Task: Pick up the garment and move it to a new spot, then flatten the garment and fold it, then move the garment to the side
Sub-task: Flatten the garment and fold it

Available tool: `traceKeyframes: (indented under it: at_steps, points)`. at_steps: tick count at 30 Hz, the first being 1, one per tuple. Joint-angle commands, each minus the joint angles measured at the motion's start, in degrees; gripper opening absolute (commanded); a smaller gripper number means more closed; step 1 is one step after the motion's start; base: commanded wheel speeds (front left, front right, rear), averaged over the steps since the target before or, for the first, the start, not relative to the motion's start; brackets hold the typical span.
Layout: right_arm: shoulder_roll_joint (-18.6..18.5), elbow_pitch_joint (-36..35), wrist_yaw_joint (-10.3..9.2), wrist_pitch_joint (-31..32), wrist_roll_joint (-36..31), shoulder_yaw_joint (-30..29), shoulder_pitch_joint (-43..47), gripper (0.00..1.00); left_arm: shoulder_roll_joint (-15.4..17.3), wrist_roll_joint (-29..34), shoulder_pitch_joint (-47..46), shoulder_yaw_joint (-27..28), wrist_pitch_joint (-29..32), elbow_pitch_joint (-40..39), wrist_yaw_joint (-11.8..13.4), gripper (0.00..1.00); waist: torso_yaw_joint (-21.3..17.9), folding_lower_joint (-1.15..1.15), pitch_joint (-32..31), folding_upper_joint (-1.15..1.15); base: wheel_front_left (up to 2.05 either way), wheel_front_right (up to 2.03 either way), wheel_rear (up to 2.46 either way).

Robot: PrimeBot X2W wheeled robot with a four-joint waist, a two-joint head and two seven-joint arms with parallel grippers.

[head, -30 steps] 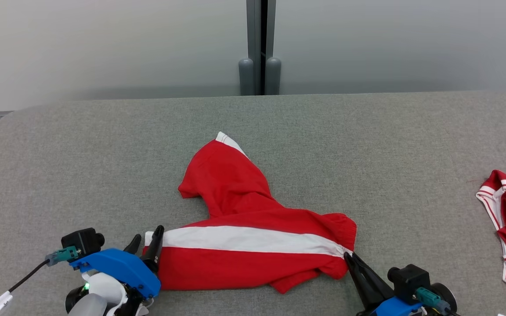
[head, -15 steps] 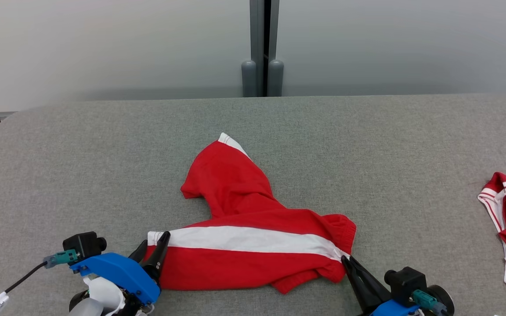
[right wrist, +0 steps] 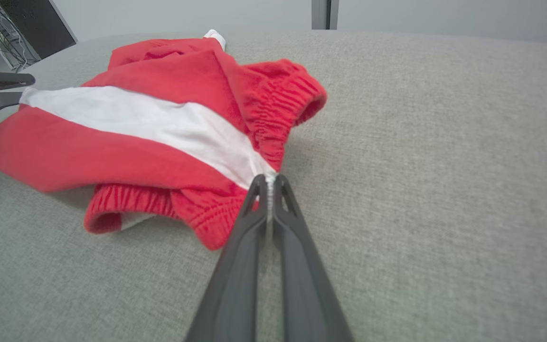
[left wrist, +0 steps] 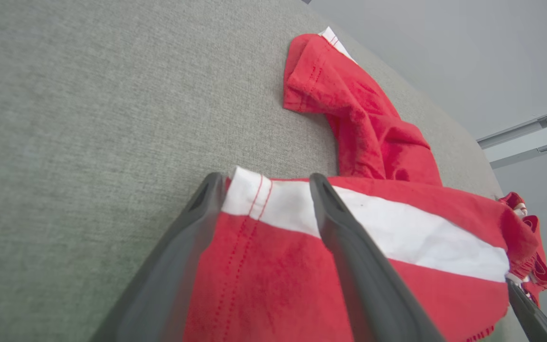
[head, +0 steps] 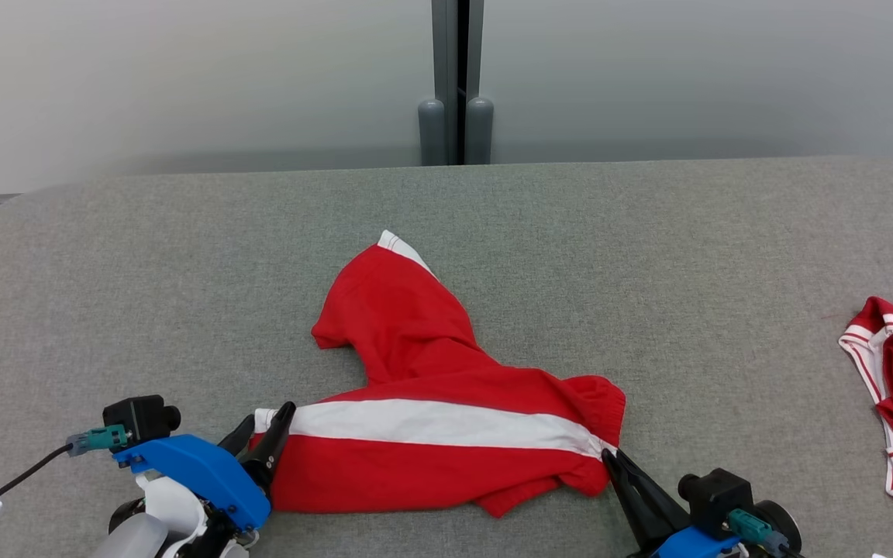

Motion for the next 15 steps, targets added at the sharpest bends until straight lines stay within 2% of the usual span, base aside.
traceKeyframes:
  at_steps: [1, 9, 10, 11, 13, 15]
  points:
    - [-0.27, 0.10, 0.00, 0.00, 0.20, 0.03, -0.36, 0.00, 0.51, -0.97, -1.17, -0.66, 0.08, -0.29, -0.09, 1.00, -0.01, 0.00, 0.02, 0.00, 0.00, 0.00, 0.00]
    - [-0.35, 0.02, 0.00, 0.00, 0.33, -0.02, -0.60, 0.00, 2.23, -3.80, -1.81, -3.22, -1.06, -1.56, -0.09, 1.00, -0.02, 0.00, 0.26, 0.00, 0.00, 0.00, 0.00]
    - [-0.33, 0.01, 0.00, 0.00, 0.33, -0.04, -0.65, 0.00, 2.43, -4.04, -1.84, -3.59, -1.30, -1.64, -0.09, 0.94, -0.04, 0.00, 0.29, 0.00, 0.00, 0.00, 0.00]
    - [-0.28, -0.01, 0.00, 0.00, 0.33, -0.10, -0.69, 0.00, 2.56, -4.36, -1.85, -4.01, -1.57, -1.68, -0.09, 0.49, -0.05, 0.00, 0.31, 0.00, 0.00, 0.00, 0.00]
    - [-0.20, -0.09, 0.00, 0.00, 0.30, -0.19, -0.75, 0.00, 2.82, -4.80, -1.82, -5.02, -1.88, -1.59, -0.09, 0.24, -0.07, 0.00, 0.41, 0.00, 0.00, 0.00, 0.00]
    - [-0.22, -0.18, 0.00, 0.00, 0.28, -0.26, -0.79, 0.00, 2.97, -5.20, -2.12, -5.78, -2.19, -1.41, -0.09, 0.10, -0.05, 0.00, 0.49, 0.00, 0.00, 0.00, 0.00]
